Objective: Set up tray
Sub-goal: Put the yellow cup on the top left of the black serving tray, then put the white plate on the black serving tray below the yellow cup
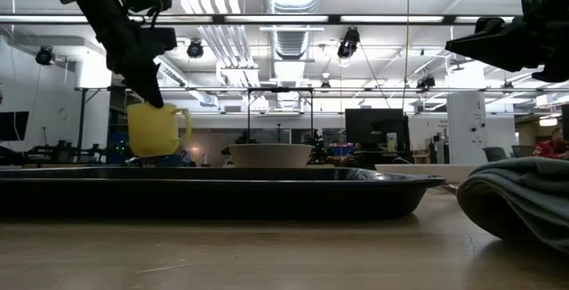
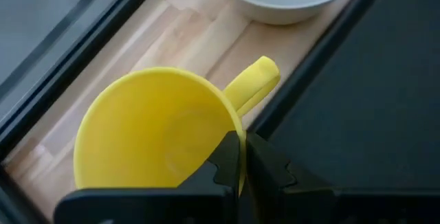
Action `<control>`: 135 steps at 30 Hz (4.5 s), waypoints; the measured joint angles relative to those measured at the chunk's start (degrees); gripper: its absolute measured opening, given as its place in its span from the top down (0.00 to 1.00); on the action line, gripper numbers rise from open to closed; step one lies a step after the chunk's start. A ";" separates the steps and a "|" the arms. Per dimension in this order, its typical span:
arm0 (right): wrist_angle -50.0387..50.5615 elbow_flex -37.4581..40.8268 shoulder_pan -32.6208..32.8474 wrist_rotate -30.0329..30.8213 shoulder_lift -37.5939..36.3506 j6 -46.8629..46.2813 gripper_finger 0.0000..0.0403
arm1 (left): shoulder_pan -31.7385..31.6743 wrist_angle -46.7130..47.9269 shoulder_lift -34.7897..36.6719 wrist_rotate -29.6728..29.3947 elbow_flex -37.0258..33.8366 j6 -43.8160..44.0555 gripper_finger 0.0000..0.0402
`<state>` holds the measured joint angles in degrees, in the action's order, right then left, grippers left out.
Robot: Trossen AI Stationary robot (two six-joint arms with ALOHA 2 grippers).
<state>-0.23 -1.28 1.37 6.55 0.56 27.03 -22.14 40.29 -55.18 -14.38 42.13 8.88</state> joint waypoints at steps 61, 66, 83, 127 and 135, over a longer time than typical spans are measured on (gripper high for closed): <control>0.00 0.00 0.00 -0.02 0.00 0.02 0.83 | 13.54 8.37 0.15 1.89 -3.63 15.70 1.00; 0.00 0.00 0.00 0.00 0.00 0.00 0.83 | 13.52 8.37 0.15 1.91 -3.63 15.70 0.98; 0.00 -0.02 0.00 -0.02 0.00 0.02 0.83 | 13.50 8.37 0.11 1.98 -4.00 12.94 0.97; 0.00 -0.01 0.00 -0.01 0.00 0.00 0.83 | 13.50 11.34 0.09 2.50 -3.91 11.66 0.56; 0.00 0.00 0.00 -0.02 0.00 0.02 0.83 | 13.50 11.43 0.11 2.48 -3.80 11.64 0.41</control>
<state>-0.23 -1.28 1.37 6.53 0.56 27.04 -8.64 51.72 -55.07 -11.90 38.33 20.52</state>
